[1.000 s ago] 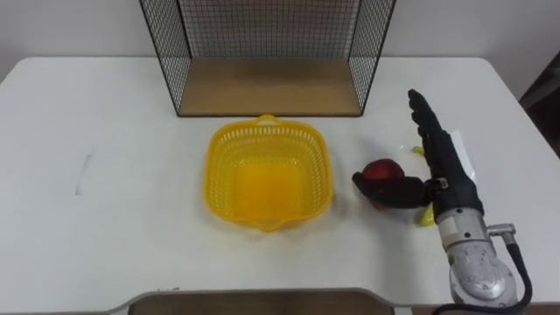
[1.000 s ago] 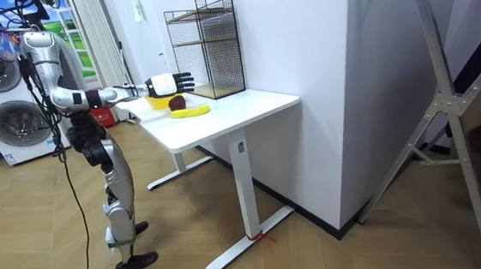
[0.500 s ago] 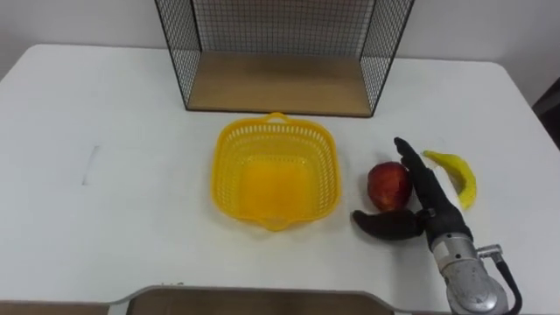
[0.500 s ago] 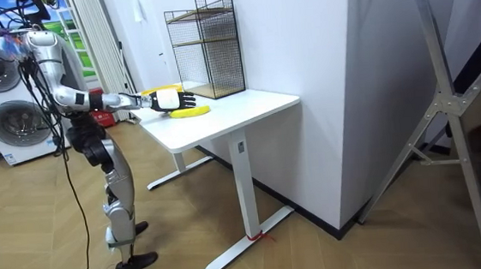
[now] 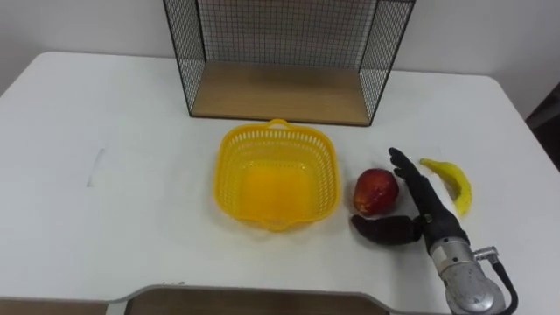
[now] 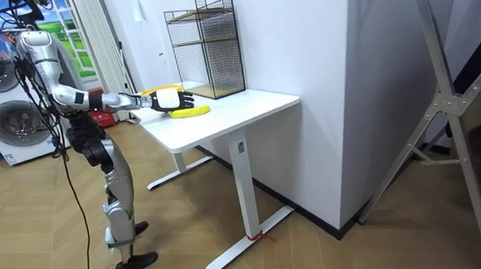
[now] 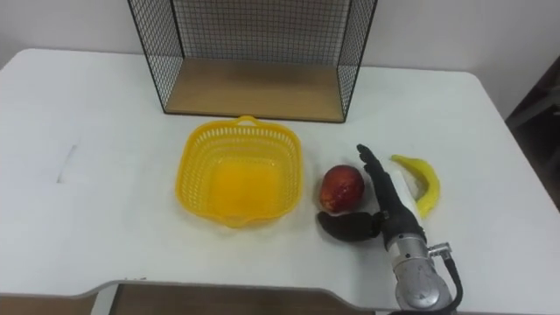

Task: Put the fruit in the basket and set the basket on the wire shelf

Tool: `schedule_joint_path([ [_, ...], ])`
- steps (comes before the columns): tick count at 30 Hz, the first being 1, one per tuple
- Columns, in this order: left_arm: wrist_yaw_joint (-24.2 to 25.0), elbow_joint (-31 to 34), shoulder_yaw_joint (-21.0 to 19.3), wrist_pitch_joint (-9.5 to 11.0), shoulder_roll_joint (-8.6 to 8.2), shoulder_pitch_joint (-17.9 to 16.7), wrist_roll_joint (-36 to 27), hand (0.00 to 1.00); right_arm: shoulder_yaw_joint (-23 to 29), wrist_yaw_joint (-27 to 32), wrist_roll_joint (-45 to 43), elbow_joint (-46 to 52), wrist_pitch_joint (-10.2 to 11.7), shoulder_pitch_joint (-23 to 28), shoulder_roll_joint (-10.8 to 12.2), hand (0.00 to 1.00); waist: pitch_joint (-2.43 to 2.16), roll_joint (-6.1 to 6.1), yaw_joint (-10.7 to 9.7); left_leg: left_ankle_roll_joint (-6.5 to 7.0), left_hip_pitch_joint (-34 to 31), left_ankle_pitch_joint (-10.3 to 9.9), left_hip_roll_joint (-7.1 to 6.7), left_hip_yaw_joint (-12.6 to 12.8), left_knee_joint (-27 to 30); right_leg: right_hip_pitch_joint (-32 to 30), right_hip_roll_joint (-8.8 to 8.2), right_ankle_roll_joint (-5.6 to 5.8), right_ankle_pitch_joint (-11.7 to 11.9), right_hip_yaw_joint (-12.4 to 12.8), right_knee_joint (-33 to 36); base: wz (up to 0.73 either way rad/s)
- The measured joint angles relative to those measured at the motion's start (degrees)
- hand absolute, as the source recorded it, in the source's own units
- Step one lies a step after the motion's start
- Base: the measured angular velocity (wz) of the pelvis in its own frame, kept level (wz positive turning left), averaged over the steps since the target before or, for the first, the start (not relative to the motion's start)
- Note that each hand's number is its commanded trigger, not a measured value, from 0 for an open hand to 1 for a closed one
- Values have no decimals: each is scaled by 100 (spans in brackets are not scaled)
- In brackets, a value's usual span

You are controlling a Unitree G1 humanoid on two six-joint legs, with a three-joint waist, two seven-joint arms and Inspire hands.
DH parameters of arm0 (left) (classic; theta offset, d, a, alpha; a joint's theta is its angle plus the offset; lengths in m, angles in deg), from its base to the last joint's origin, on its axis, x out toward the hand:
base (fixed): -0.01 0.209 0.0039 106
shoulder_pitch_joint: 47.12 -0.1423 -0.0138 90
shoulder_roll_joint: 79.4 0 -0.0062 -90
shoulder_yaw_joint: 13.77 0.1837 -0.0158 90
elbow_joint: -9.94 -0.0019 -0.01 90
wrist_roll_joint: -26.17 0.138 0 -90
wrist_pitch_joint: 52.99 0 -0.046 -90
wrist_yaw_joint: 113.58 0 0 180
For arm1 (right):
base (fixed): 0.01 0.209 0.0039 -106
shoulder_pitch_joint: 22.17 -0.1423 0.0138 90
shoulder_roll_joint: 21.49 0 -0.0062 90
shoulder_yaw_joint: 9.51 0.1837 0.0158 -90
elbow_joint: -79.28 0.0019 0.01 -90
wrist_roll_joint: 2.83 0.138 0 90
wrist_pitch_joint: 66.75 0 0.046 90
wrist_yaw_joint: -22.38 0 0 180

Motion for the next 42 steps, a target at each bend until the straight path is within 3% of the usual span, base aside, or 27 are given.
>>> schedule_joint_path([
  [8,-115,102,-41,-11,15,5,23,0,143,166,-79,-173,-28,-145,-24,100,-4,-39,4,-6,37,-5,1,-12,-4,84,13,5,24,-4,-73,0],
  [25,-131,75,-40,-16,-7,-93,39,0,223,244,18,-121,-92,-89,59,100,-41,35,-9,-22,101,-17,5,-22,-55,166,10,6,25,-88,-65,0],
  [32,-130,66,-39,-79,-30,-121,28,0,238,227,431,174,-300,-93,193,100,-23,42,-97,-16,73,-20,5,-20,-43,140,4,7,26,-95,-37,0],
  [35,-130,32,-39,-68,-61,-99,28,0,236,204,706,391,-350,-92,289,100,14,95,-132,-15,73,-20,6,-17,-38,120,0,7,25,-86,3,0],
  [39,-134,-12,-45,-13,-103,1,28,0,244,197,670,1018,-391,-91,289,100,46,157,-179,-11,19,-17,2,-7,-16,23,-4,7,26,-45,24,-3],
  [42,-138,-25,-48,29,-102,7,27,0,245,193,697,1570,-391,-91,233,100,44,167,-200,-11,34,-17,3,17,-22,23,2,8,25,-5,10,-5],
])
